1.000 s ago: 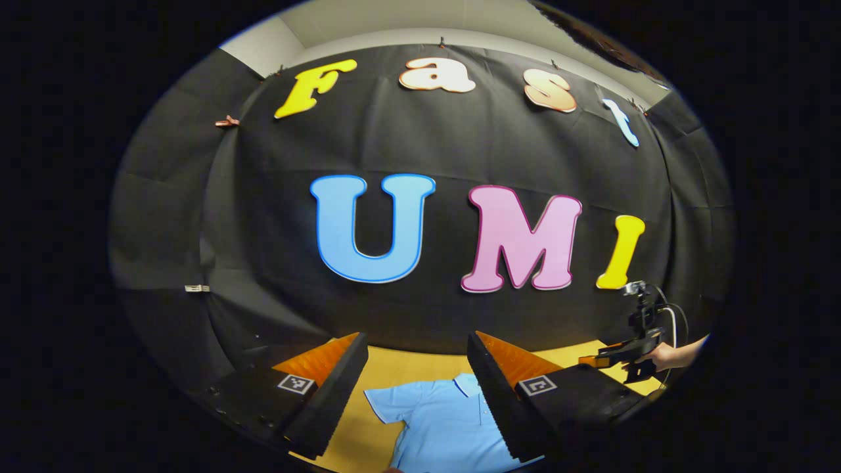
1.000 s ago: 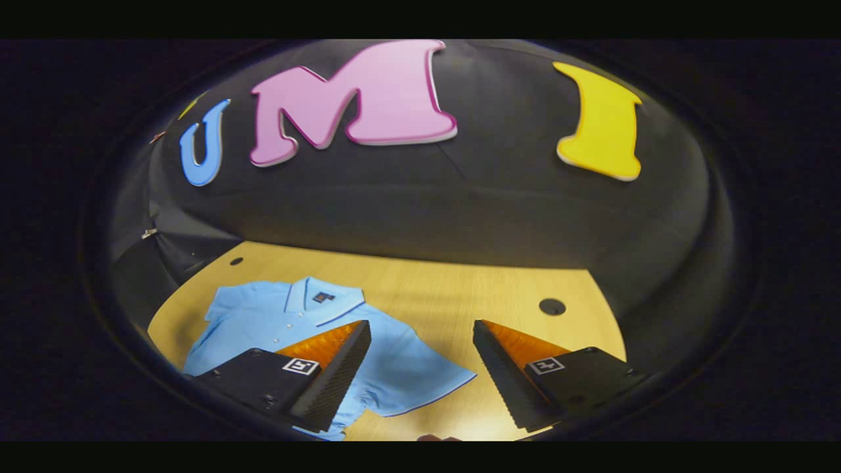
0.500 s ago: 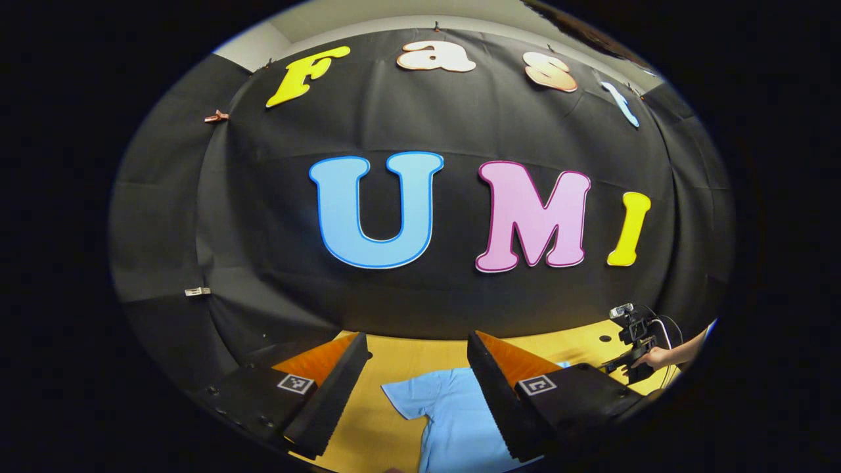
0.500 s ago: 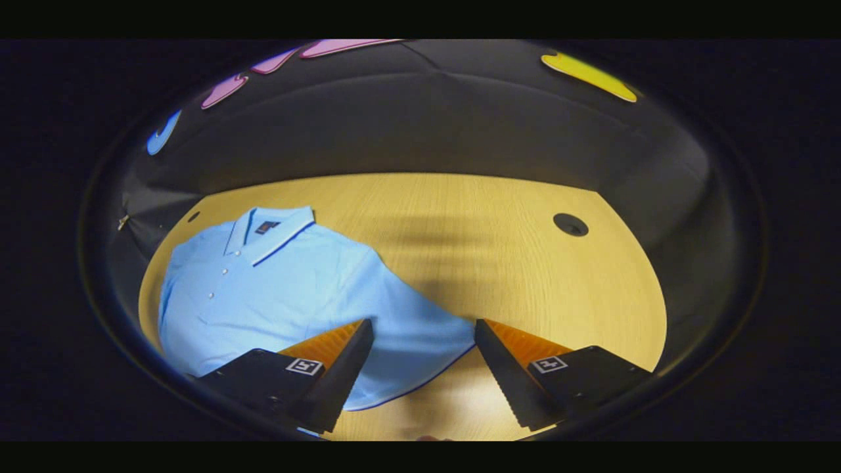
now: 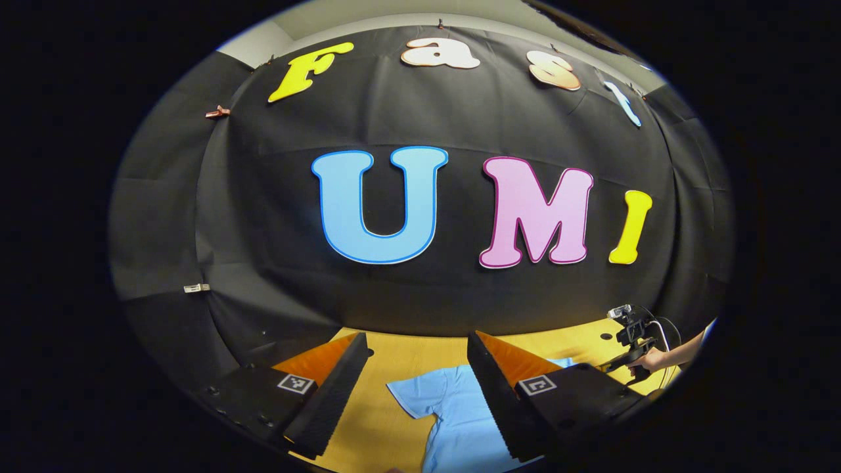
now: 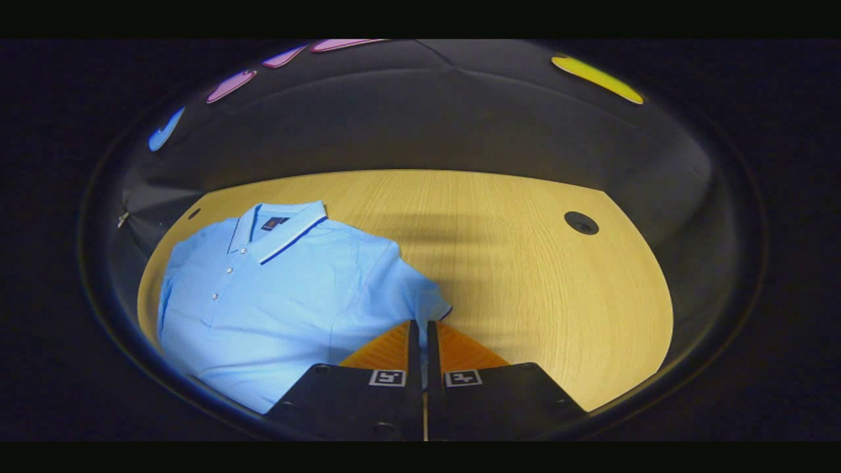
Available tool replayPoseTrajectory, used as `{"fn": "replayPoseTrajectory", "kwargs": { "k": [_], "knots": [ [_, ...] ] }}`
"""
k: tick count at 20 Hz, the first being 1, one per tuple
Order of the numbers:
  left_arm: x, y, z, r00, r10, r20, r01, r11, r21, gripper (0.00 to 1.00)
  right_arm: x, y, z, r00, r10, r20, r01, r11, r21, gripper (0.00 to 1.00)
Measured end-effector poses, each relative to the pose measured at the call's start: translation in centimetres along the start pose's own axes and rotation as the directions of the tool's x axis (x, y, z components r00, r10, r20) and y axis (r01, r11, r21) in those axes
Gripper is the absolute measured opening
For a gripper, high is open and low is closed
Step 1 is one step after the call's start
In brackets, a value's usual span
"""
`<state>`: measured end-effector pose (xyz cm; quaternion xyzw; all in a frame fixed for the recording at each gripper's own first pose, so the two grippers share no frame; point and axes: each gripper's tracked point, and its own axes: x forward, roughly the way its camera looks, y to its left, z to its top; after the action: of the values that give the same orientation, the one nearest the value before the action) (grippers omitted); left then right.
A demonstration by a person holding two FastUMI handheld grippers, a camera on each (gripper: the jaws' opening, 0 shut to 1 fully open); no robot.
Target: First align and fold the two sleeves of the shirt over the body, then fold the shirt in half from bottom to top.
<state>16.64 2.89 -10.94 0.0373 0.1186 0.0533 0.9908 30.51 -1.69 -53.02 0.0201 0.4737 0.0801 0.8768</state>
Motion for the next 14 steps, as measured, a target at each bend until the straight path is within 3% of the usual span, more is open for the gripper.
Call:
{"fn": "replayPoseTrajectory", "kwargs": {
  "k": [4,5,6,7,8,9,13,14],
  "knots": [
    [-0.3,1.3,-0.2,1.0,0.023,-0.004,-0.023,1.0,-0.005,0.97,-2.9,3.7,5.2,0.987,0.084,0.136,-0.097,0.991,0.093,0.07],
    [-0.3,1.4,-0.4,1.0,0.03,-0.008,-0.03,0.999,-0.018,0.97,-3.6,5.1,6.4,0.979,0.115,0.169,-0.134,0.985,0.105,0.02],
    [-0.1,1.5,-0.8,0.999,0.032,-0.016,-0.033,0.999,-0.035,0.92,-4.3,6.5,7.3,0.971,0.148,0.185,-0.171,0.979,0.114,0.02],
    [0.0,1.5,-1.1,0.999,0.032,-0.025,-0.034,0.998,-0.051,0.97,-4.6,7.8,7.5,0.965,0.18,0.189,-0.205,0.971,0.124,0.02],
    [0.1,1.5,-1.5,0.999,0.033,-0.031,-0.035,0.997,-0.066,0.92,-4.6,8.8,7.4,0.962,0.205,0.182,-0.23,0.965,0.129,0.07],
    [0.2,1.6,-1.7,0.999,0.033,-0.038,-0.036,0.996,-0.077,0.97,-4.1,9.7,6.7,0.963,0.22,0.158,-0.241,0.963,0.124,0.06],
    [0.7,1.9,-3.6,0.996,0.027,-0.088,-0.033,0.997,-0.073,0.97,-1.8,13.0,3.2,0.956,0.288,0.049,-0.291,0.951,0.108,0.05],
    [0.7,2.0,-4.4,0.995,0.023,-0.101,-0.03,0.997,-0.068,0.97,-1.2,13.6,2.1,0.952,0.305,0.025,-0.306,0.941,0.142,0.1]
  ]
}}
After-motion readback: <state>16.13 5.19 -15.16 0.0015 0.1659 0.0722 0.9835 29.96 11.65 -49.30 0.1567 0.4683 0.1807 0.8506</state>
